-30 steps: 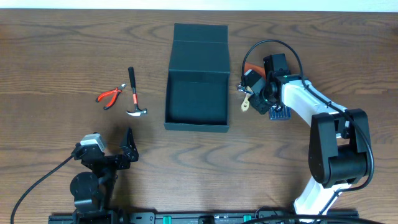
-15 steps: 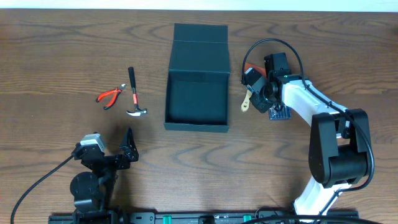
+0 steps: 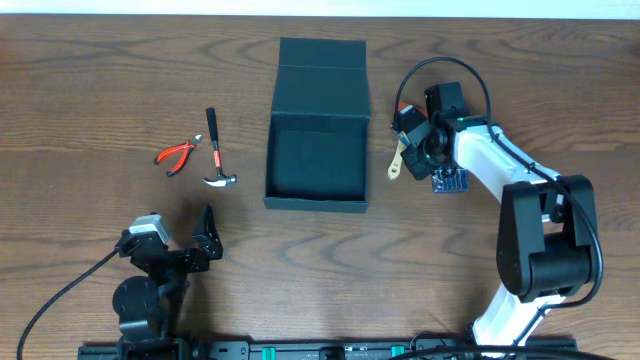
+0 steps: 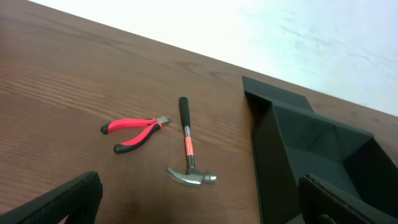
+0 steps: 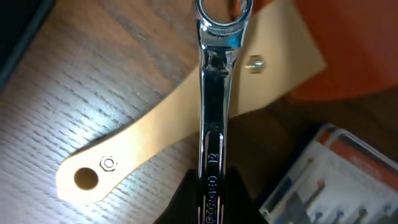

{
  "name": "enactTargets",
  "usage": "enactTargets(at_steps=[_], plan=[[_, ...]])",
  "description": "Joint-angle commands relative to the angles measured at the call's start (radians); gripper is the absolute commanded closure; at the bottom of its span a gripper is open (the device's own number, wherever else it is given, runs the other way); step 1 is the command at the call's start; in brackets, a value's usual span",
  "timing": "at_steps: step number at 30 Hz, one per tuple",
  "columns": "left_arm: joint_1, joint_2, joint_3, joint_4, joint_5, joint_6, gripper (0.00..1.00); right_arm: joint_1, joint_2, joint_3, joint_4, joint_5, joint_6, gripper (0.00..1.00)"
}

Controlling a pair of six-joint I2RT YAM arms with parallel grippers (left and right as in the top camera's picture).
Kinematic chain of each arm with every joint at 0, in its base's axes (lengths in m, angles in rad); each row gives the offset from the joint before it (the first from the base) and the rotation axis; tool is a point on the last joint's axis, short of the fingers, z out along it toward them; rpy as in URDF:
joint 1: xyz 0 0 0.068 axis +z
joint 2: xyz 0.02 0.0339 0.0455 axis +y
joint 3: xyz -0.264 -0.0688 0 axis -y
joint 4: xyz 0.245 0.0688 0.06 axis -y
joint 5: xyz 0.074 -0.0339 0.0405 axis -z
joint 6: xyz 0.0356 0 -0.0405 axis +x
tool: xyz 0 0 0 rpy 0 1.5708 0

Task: Pack container
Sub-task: 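Carry the wrench left and release it into the green box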

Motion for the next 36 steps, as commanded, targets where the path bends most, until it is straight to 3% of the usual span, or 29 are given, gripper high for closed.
enactTargets(at_steps=[1, 9, 15, 22, 28, 36], plan=[[0.003, -0.006, -0.026, -0.006, -0.013, -0.005, 0.02, -0.001, -0.101, 0.066, -0.023, -0.004, 0.16, 0.99], [0.003, -0.006, -0.026, -0.006, -0.013, -0.006, 0.02, 0.046, -0.303, 0.097, -0.042, -0.152, 0.552, 0.99], [0.003, -0.006, -0.026, -0.006, -0.013, -0.006, 0.02, 0.196, -0.37, 0.097, -0.039, -0.183, 0.863, 0.99], [0.003, -0.006, -0.026, -0.006, -0.013, -0.006, 0.02, 0.414, -0.333, 0.095, -0.048, 0.066, 1.122, 0.99], [0.003, -0.006, -0.026, -0.006, -0.013, -0.006, 0.01, 0.502, -0.266, 0.094, -0.05, 0.195, 1.196, 0.99], [0.003, -0.006, -0.026, -0.006, -0.013, -0.006, 0.01, 0.499, -0.14, 0.094, -0.01, 0.219, 1.258, 0.99]])
